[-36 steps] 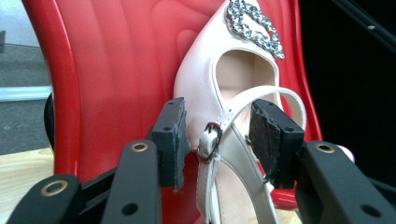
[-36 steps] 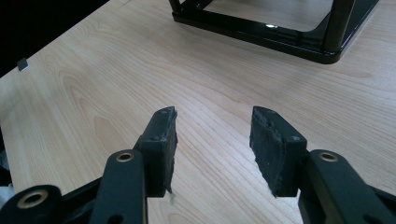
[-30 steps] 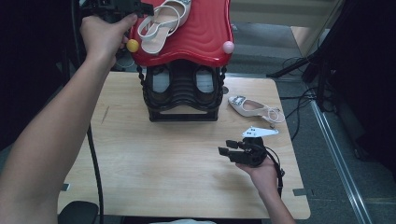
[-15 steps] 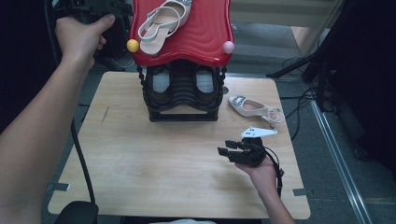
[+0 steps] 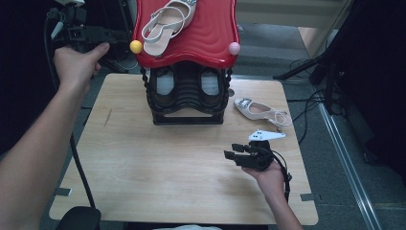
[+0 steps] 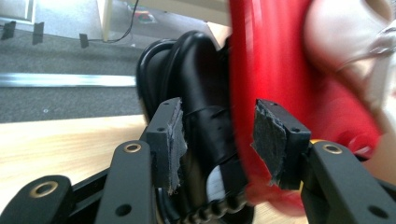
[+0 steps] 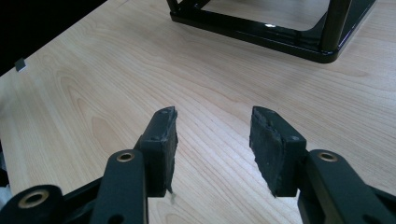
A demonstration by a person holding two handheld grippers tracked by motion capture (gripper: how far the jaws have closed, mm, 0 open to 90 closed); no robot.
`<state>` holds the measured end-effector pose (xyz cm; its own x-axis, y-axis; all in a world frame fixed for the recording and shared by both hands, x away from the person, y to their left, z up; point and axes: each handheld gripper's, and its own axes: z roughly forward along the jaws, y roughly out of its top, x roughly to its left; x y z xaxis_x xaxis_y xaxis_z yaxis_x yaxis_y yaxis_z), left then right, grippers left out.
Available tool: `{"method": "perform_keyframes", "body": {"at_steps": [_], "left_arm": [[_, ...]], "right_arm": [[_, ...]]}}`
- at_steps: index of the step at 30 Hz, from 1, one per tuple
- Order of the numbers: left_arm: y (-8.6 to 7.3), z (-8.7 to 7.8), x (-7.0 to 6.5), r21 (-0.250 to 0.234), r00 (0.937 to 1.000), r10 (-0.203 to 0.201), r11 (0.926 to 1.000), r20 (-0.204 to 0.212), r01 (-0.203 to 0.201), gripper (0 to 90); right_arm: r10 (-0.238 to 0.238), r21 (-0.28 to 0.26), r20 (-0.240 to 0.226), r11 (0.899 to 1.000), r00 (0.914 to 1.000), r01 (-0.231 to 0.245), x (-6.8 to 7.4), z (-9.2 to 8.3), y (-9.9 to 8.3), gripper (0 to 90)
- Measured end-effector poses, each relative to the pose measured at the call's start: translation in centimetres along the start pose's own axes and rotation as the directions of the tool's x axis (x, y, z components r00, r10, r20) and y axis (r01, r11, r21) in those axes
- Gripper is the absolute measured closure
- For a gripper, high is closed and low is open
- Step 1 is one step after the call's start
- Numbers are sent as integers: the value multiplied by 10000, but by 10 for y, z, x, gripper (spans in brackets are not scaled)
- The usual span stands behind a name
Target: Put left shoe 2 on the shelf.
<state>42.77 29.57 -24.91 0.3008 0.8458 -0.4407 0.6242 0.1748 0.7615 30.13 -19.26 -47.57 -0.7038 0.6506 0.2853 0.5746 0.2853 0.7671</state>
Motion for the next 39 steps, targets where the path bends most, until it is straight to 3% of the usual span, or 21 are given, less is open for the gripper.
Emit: {"method": "perform_keyframes", "body": {"at_steps": [2, 5, 13, 28, 32, 39], "left_arm": [[-6, 0, 7, 13, 9999, -94, 10000, 38, 94, 520], [-16, 2, 15, 225, 9994, 243, 9995, -234, -238, 519], [-43, 6, 35, 422, 9999, -66, 9991, -111, 71, 515], [-96, 26, 49, 722, 9997, -185, 9972, -127, 193, 499], [-110, 31, 52, 1046, 9998, -156, 9944, -111, 166, 491], [-144, 40, 56, 1233, 10000, -51, 9924, -84, 61, 485]], "right_arm": [[14, 15, 3, 10000, 10000, -14, 0, 0, 0, 529], [31, 20, -5, 10000, 10000, -31, 0, 0, 0, 529], [-33, 28, 17, 10000, 10000, 33, 0, 1, 0, 528], [-24, 21, 30, 10000, 10000, 24, -1, 1, 0, 528], [22, 40, 53, 10000, 10000, -22, -1, 0, 0, 526], [36, 21, 73, 10000, 10000, -36, -2, 0, -1, 525]]}}
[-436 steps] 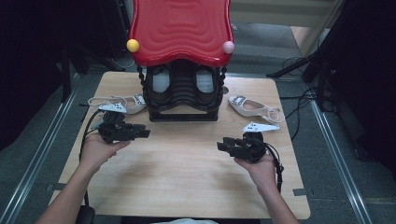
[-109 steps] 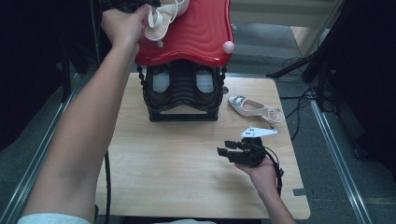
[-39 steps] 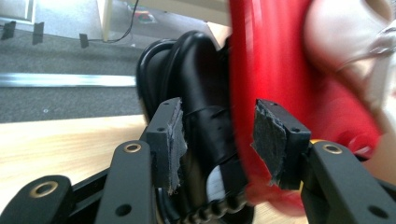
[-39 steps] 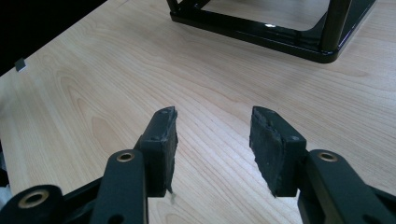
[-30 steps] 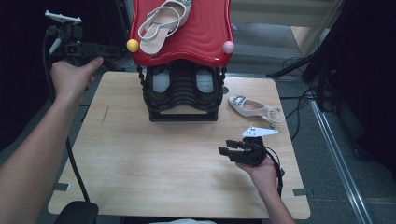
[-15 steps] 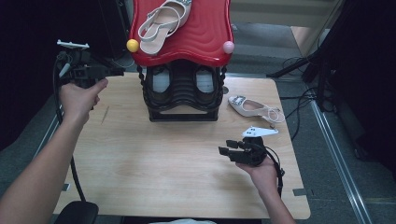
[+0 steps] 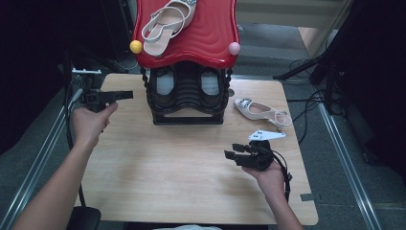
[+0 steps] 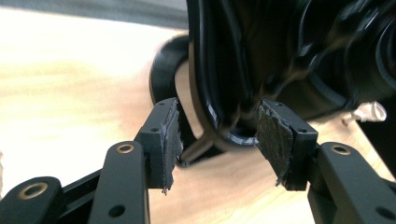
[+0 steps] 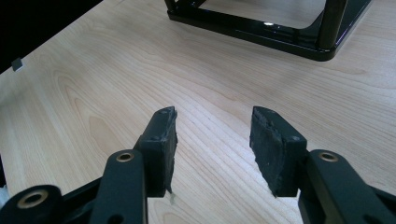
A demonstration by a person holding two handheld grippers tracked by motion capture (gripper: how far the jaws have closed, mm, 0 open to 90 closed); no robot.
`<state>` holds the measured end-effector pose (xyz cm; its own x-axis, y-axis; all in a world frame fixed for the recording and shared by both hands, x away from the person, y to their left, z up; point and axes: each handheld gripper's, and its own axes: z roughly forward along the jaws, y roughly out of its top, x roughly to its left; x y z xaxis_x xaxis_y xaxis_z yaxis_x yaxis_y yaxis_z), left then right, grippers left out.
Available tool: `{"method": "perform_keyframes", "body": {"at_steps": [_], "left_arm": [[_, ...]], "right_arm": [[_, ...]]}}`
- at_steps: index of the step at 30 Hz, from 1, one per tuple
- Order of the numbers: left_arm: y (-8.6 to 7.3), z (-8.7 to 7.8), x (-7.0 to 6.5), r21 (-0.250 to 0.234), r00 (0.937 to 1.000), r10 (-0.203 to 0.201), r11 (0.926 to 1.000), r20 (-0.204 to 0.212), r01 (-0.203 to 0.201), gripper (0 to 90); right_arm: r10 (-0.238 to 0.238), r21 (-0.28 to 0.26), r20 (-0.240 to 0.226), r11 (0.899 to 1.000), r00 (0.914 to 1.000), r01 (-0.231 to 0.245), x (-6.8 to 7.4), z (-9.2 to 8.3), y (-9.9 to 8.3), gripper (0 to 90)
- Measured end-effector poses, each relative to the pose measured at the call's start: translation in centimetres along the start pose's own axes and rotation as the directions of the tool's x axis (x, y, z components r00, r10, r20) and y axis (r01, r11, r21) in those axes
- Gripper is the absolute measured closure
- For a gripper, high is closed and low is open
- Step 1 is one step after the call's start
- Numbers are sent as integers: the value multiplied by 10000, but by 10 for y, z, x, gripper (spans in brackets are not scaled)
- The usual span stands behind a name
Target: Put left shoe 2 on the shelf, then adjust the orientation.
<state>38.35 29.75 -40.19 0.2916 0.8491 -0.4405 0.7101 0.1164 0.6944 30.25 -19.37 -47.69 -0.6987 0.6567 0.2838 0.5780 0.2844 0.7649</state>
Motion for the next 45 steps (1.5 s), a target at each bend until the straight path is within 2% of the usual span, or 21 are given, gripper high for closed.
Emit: {"method": "perform_keyframes", "body": {"at_steps": [5, 8, 12, 13, 20, 24, 26, 28, 34, 41, 45], "left_arm": [[-22, 10, 4, 292, 9998, -135, 9995, 130, 131, 482], [-33, 12, 4, 361, 9999, -58, 9993, 93, 55, 481], [-44, 12, 3, 383, 9999, 4, 9993, 141, -9, 479], [-47, 12, 3, 420, 9995, -67, 9991, 303, 55, 478], [-68, 7, 1, 575, 9991, -119, 9983, 402, 96, 475], [-78, 5, -3, 652, 9991, 114, 9978, 397, -140, 474], [-83, 4, -4, 637, 9988, 107, 9979, 471, -137, 471], [-86, 2, -6, 661, 9988, 145, 9977, 476, -177, 470], [-88, 6, -11, 659, 9965, 143, 9976, 828, -198, 465], [-88, 8, -10, 641, 9965, 164, 9977, 819, -217, 461], [-90, 9, -9, 826, 9960, 246, 9961, 859, -317, 460]], "right_arm": [[0, -3, -1, 10000, 10000, 0, 0, 0, 0, 523], [33, 4, 11, 10000, 10000, -33, 0, 0, 0, 524], [34, 29, 39, 10000, 10000, -34, -2, 1, 0, 523], [47, 28, 39, 10000, 10000, -47, -2, 1, 0, 519], [49, 4, 98, 10000, 9999, -49, -3, 1, 0, 516], [146, -19, 147, 9999, 9998, -146, -4, 3, 2, 517], [217, 13, 203, 9998, 9996, -217, -5, 3, 2, 519], [236, -13, 235, 9997, 9994, -236, -6, 4, 3, 524], [226, 16, 150, 9997, 9996, -226, -9, 8, 5, 534], [6, 207, 187, 9998, 9998, -10, -11, 12, 6, 534], [93, 176, 192, 9998, 9998, -97, -13, 13, 6, 545]]}}
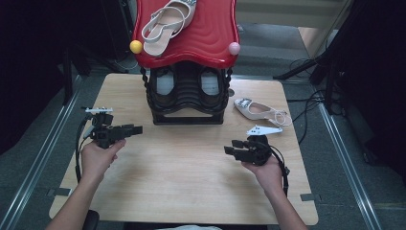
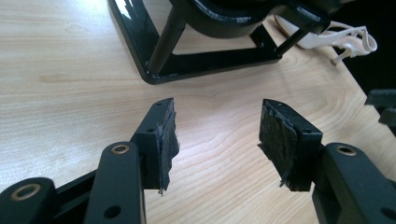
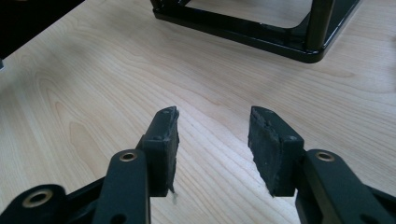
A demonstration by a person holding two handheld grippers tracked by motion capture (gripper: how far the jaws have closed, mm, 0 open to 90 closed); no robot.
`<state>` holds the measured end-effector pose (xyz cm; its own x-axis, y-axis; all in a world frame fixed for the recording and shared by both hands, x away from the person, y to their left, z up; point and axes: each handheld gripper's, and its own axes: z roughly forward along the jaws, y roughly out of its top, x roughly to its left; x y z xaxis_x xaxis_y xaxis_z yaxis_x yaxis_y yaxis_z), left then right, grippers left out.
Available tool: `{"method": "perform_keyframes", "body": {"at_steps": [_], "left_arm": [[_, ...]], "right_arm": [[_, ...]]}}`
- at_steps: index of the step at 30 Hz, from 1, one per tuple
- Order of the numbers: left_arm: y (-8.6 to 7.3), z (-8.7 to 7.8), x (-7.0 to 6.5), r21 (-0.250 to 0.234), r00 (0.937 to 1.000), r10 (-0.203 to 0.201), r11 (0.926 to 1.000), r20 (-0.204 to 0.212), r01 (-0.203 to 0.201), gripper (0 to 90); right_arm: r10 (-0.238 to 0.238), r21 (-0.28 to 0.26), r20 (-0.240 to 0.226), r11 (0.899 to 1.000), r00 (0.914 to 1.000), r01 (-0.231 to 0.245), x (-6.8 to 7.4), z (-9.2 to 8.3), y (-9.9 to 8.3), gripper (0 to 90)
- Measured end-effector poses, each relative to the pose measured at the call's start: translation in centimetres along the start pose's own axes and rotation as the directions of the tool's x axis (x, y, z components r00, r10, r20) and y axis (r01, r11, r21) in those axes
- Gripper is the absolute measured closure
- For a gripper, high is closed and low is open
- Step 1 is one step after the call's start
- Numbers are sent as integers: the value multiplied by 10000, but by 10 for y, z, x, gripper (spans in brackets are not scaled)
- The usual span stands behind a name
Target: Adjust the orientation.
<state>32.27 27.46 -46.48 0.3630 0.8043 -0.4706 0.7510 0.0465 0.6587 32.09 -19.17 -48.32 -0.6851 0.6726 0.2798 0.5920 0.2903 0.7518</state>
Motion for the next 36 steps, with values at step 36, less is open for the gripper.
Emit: {"method": "perform_keyframes", "body": {"at_steps": [36], "left_arm": [[-4, -1, 1, 88, 9996, 30, 10000, 274, -33, 464]], "right_arm": [[1762, -781, 1376, 9829, 9747, -1666, -87, -35, 40, 900]]}}
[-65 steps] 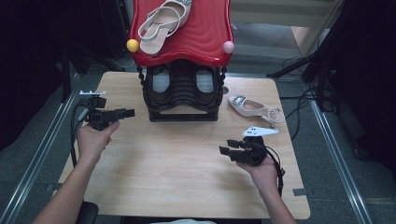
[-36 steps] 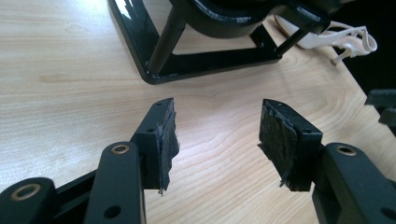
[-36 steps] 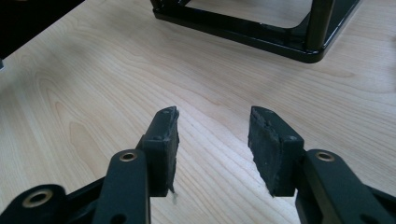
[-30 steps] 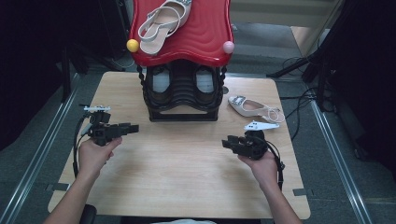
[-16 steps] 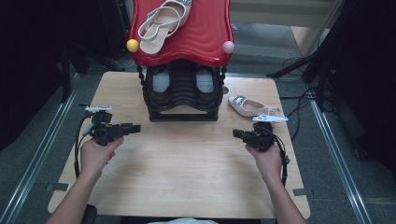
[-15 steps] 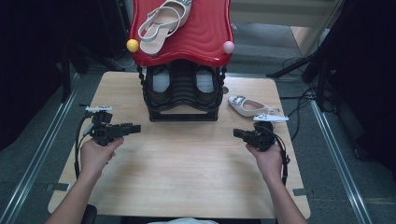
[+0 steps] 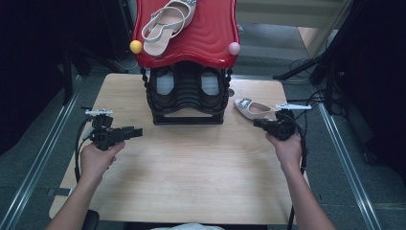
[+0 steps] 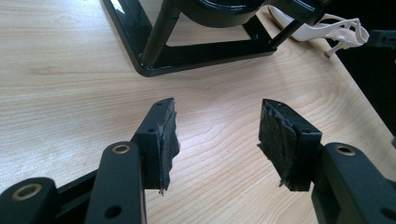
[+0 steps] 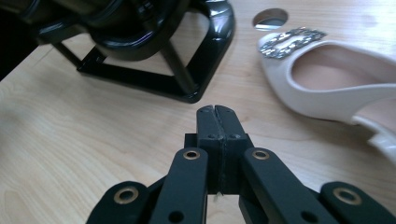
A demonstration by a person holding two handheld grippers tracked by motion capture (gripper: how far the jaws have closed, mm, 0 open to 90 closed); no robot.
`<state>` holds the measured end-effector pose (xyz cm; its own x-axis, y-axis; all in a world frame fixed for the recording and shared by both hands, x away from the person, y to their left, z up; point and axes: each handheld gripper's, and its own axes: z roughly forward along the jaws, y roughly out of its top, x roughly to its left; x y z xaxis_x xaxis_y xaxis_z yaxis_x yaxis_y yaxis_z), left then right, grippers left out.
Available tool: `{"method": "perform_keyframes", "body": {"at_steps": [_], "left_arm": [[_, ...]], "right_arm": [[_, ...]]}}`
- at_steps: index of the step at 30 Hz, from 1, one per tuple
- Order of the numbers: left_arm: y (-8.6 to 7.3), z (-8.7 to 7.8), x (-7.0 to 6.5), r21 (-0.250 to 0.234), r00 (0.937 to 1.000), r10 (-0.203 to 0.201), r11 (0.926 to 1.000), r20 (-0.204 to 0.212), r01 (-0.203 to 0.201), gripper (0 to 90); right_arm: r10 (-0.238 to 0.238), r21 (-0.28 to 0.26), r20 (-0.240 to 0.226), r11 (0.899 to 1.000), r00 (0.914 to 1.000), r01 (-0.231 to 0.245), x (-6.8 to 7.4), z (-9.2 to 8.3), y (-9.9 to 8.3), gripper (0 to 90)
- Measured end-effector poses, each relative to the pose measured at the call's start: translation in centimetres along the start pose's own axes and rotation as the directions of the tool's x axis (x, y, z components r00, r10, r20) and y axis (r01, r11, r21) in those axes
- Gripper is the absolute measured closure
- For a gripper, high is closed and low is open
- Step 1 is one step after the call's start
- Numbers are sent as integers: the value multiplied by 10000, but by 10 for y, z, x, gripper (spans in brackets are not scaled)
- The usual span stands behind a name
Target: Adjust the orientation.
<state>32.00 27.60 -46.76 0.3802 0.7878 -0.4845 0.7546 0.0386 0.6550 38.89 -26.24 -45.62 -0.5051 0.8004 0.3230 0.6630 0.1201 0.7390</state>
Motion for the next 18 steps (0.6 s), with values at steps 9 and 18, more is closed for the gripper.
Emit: {"method": "perform_keyframes", "body": {"at_steps": [9, 18], "left_arm": [[-1, 6, -3, 217, 9999, 140, 9997, 74, -142, 464], [-1, 6, -8, 236, 9993, 313, 9992, 194, -318, 462]], "right_arm": [[5, -3, 541, 10000, 9985, -5, -19, -3, 20, 900], [212, -239, 802, 9995, 9966, -193, -30, -9, 39, 900]]}}
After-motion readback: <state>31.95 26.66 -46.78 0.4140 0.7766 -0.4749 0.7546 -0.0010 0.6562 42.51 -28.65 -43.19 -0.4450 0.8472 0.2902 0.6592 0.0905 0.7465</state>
